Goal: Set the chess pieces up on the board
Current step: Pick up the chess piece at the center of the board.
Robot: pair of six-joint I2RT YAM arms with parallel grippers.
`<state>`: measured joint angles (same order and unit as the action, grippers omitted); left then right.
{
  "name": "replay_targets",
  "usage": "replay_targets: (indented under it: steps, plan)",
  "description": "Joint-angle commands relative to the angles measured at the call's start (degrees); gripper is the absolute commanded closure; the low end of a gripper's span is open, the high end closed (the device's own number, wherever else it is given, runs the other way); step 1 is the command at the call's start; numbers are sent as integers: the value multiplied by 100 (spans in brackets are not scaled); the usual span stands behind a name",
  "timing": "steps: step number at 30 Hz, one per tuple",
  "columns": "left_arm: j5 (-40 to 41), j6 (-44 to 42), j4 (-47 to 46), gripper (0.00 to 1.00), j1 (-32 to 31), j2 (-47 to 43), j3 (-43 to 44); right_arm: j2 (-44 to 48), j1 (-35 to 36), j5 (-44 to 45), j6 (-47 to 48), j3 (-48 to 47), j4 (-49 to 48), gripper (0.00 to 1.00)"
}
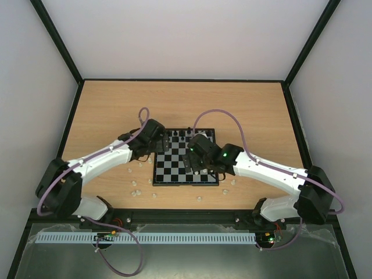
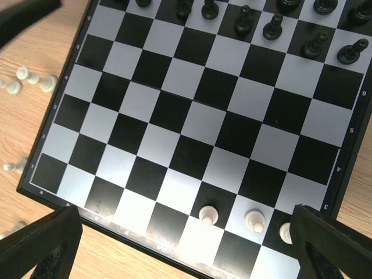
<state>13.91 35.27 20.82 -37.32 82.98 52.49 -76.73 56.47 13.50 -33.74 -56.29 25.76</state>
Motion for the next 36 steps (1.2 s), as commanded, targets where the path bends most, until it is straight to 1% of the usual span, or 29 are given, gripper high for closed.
replay_targets:
  steps: [1, 5, 10, 13, 18, 21, 25, 28, 32, 36]
  plan:
    - [300, 448, 814, 0, -169, -596, -114, 111, -44, -136, 289, 296, -111, 1]
    - [600, 662, 1471, 0, -300, -817, -134, 253, -44, -348, 363, 530, -249, 2]
    - [695, 809, 1647, 1, -302, -957, -452, 461, -55, -516, 426, 779, -368, 0]
    - [584, 850, 1558, 7, -302, -838, -578, 543, -53, -588, 455, 857, -370, 3]
    - [401, 802, 1223, 25, -298, -538, -639, 696, -53, -569, 473, 964, -342, 4]
    - [344, 744, 1090, 33, -302, -307, -606, 746, -56, -551, 473, 1010, -326, 4]
    - [330, 685, 1013, 41, -302, -92, -583, 741, -57, -555, 463, 1045, -333, 5]
    - [396, 650, 996, 43, -302, 9, -596, 738, -54, -549, 463, 1049, -335, 5]
    - [405, 623, 932, 52, -302, 96, -577, 730, -52, -549, 464, 1059, -340, 5]
    - [351, 571, 859, 64, -302, 203, -551, 713, -57, -541, 451, 1102, -370, 5]
